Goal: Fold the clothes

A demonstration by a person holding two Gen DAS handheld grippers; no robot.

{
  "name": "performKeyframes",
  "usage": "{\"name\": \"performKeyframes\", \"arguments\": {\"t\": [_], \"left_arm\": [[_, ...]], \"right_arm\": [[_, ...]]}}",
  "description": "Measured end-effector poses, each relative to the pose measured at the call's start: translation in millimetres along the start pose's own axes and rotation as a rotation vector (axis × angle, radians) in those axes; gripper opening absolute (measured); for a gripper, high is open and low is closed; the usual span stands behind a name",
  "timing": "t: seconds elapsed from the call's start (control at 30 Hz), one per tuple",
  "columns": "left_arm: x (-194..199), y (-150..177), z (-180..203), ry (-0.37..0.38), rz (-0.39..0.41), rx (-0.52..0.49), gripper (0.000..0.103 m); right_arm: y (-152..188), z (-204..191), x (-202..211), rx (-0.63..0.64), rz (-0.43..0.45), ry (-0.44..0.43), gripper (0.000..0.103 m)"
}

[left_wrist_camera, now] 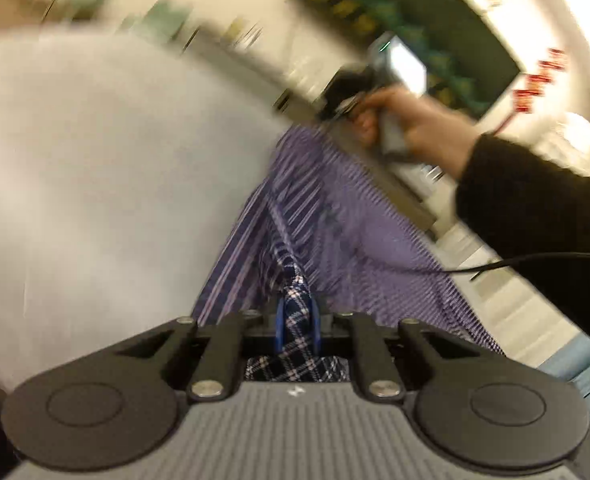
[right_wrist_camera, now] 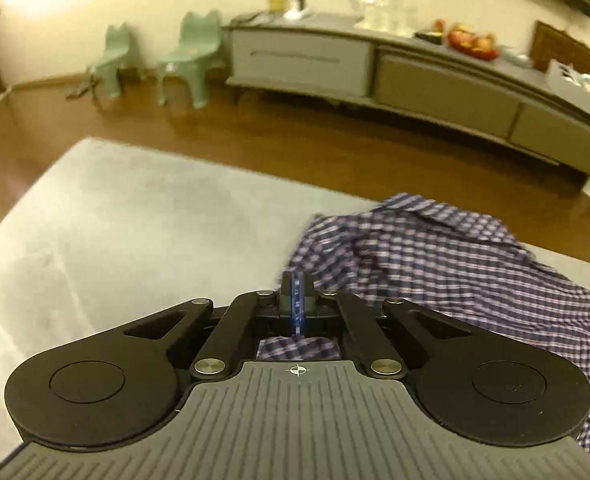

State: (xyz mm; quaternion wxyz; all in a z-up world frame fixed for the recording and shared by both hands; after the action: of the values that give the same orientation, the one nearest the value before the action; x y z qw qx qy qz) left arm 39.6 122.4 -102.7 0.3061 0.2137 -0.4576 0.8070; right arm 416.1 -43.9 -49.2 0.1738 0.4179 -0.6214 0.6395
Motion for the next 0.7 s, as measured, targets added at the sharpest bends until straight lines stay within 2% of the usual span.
{"name": "performKeyframes", "arguments": {"t": [0.07, 0.13, 0.17, 0.2, 0.27, 0.4, 0.5, 0.57, 0.63, 0.7], "left_arm": [[-7, 5, -4, -0.044, -0.035, -0.006, 0.013], [-5, 5, -4, -0.046, -0.036, -0.008, 0.013], [-5, 5, -3, -0.046, -0.036, -0.011, 0.013], [-4, 6, -3, -0.042, -0.041, -0.011, 0.013], [-2, 6, -1, -0.027, -0.044, 0.004, 0.013], [9, 7, 5, 0.021, -0.013, -0.011, 0.013], [15, 14, 14, 0.037, -0.006, -0.06, 0.013], [17, 21, 20, 0.044, -0.006, -0.093, 0.013], [14, 24, 20, 0.025, -0.018, -0.094, 0.013], [8, 22, 12, -0.002, -0.041, -0.05, 0.014]], "right_arm": [[6, -6, -18, 0.017, -0.034, 0.002, 0.001], [13, -7, -29, 0.012, -0.051, -0.007, 0.006], [16, -4, -27, 0.001, -0.03, 0.005, 0.019], [19, -1, -24, -0.01, -0.01, 0.017, 0.039], [22, 6, -6, -0.02, 0.065, 0.056, 0.055], [38, 22, 26, -0.09, 0.147, 0.063, 0.055], [57, 39, 22, -0.216, 0.13, 0.049, 0.055], [66, 43, 10, -0.277, 0.11, -0.031, 0.053], [72, 37, -6, -0.276, 0.078, -0.109, 0.049], [77, 28, -20, -0.223, 0.031, -0.119, 0.048]]}}
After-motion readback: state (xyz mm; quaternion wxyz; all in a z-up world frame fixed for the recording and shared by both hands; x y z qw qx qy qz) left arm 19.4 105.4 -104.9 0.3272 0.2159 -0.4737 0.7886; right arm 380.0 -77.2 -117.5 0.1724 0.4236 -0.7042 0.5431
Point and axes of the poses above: each gripper's, at about its wrist camera, not at the fingertips, and x roughly against the way its jaws point, z to its right, y to its underside, the point moved 4 cm from there along -x, roughly the way its jaws point, and after that the axes turned 11 degrees about -y, right-handed, at the moved point
